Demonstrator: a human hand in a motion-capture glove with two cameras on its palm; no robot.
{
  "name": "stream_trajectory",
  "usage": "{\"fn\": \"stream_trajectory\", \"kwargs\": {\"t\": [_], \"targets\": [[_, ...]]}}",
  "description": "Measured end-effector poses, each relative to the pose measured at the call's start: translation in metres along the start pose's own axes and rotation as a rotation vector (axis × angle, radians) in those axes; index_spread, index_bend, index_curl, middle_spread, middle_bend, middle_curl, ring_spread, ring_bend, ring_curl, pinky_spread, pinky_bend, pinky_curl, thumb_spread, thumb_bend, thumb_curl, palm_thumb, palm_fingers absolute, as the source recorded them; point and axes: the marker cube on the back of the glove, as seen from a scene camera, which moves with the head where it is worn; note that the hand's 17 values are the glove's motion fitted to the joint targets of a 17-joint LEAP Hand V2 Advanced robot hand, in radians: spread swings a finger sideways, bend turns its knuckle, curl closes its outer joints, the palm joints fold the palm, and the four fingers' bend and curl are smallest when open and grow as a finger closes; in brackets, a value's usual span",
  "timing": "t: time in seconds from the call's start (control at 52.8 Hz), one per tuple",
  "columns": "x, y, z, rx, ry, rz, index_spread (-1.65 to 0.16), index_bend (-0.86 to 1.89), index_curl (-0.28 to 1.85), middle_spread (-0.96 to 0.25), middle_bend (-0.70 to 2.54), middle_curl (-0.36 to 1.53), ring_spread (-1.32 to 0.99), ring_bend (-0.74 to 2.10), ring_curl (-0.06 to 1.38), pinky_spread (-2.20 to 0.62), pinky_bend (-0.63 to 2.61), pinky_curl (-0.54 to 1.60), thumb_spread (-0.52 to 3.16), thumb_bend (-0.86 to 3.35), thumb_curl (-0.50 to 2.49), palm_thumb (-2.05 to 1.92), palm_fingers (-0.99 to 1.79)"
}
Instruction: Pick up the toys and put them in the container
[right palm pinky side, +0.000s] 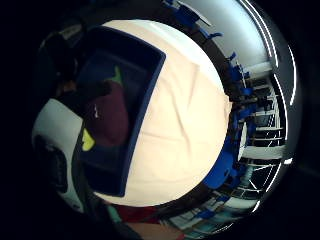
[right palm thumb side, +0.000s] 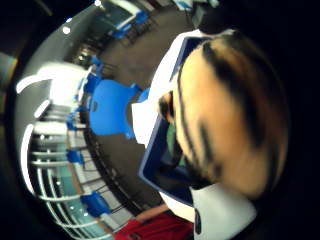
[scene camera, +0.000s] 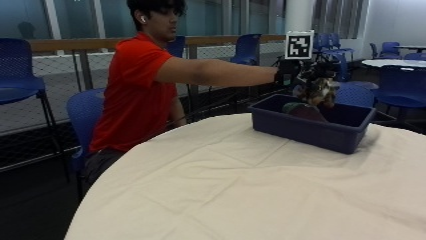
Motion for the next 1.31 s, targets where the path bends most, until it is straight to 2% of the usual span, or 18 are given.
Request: {"fn": "stream_trajectory", "kwargs": {"t": [0.019, 0.057, 0.076, 0.133, 0.227, 0.36, 0.625, 0.89, 1.307], "targets": [[0.001, 0.001, 0.001, -0.005, -0.021, 0.010, -0.41, 0.21, 0.20, -0.33, 0.18, 0.48, -0.36, 0.80, 0.39, -0.34, 1.11, 0.38, 1.11, -0.07, 0.61, 0.40, 0.30], [0.003, 0.003, 0.000, -0.018, -0.095, 0.026, -0.40, 0.22, 0.23, -0.29, 0.11, 0.47, -0.30, 0.74, 0.41, -0.28, 1.17, 0.42, 1.13, -0.07, 0.59, 0.35, 0.12], [0.005, 0.005, -0.001, -0.026, -0.138, 0.024, -0.38, 0.19, 0.23, -0.20, -0.05, 0.41, -0.21, 0.51, 0.34, -0.22, 1.31, 0.46, 1.13, -0.12, 0.55, 0.24, -0.32], [0.013, 0.010, -0.004, -0.048, -0.225, 0.007, -0.35, 0.16, 0.23, -0.11, -0.03, 0.35, -0.12, 0.31, 0.28, -0.13, 1.38, 0.43, 1.13, -0.11, 0.50, 0.12, -0.42], [0.029, 0.022, -0.008, -0.039, -0.247, 0.015, -0.33, 0.13, 0.23, -0.03, -0.01, 0.26, -0.02, 0.19, 0.22, -0.02, 1.40, 0.42, 1.12, -0.08, 0.44, -0.02, -0.40], [0.063, 0.053, 0.000, -0.005, -0.191, 0.031, -0.32, 0.12, 0.22, 0.00, 0.04, 0.21, 0.04, 0.17, 0.20, 0.05, 1.38, 0.40, 1.08, -0.08, 0.38, -0.09, -0.36], [0.127, 0.142, 0.061, -0.087, -0.088, 0.139, -0.32, 0.14, 0.23, 0.00, 0.07, 0.16, 0.08, 0.16, 0.21, 0.12, 1.31, 0.36, 1.06, -0.08, 0.29, -0.09, -0.31], [0.159, 0.216, 0.099, -0.131, -0.134, 0.184, -0.33, 0.15, 0.25, -0.01, 0.08, 0.14, 0.08, 0.14, 0.19, 0.13, 1.24, 0.33, 1.06, -0.07, 0.24, -0.08, -0.30], [0.216, 0.309, 0.099, -0.095, -0.150, 0.260, -0.34, 0.15, 0.26, -0.01, 0.08, 0.13, 0.08, 0.15, 0.17, 0.13, 1.17, 0.32, 1.06, -0.07, 0.21, -0.08, -0.28]]}}
